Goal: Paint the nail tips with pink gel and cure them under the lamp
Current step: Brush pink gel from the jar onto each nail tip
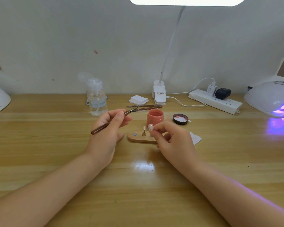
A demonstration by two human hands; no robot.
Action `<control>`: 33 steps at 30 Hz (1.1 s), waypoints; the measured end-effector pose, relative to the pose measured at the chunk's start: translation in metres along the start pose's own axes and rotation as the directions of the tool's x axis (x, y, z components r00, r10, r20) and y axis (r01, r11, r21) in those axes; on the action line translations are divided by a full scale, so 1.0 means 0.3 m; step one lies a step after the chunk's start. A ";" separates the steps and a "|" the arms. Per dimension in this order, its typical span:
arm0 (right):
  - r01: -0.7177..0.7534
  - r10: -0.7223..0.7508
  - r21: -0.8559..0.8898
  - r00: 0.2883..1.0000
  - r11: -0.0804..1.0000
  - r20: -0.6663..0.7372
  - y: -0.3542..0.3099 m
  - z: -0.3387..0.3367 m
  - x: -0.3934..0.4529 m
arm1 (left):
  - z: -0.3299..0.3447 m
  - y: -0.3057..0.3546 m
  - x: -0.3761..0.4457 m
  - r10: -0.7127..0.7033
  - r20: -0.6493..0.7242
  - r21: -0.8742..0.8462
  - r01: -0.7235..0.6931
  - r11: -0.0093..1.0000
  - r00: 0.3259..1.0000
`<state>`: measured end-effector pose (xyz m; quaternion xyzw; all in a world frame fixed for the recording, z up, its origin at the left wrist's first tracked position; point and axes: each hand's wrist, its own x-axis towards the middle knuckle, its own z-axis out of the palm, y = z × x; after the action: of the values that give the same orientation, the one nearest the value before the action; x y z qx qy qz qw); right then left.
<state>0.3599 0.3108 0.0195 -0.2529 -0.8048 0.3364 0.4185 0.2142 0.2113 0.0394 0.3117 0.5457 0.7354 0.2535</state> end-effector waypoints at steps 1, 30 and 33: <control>-0.003 0.003 -0.002 1.000 1.000 0.010 0.000 0.001 0.000 | 0.003 -0.004 0.000 -0.022 0.002 -0.031 0.022 0.999 1.000; -0.130 0.120 0.206 0.991 0.970 0.061 0.008 -0.010 0.011 | -0.048 -0.002 -0.150 0.358 0.349 0.391 -0.481 0.785 0.866; -0.118 0.109 0.188 0.992 0.975 0.058 0.009 -0.009 0.011 | -0.050 0.001 -0.154 0.345 0.352 0.393 -0.472 0.789 0.870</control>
<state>0.3608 0.3155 0.0202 -0.2493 -0.7627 0.4412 0.4019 0.2343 0.1686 0.0280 0.5688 0.5867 0.5716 0.0741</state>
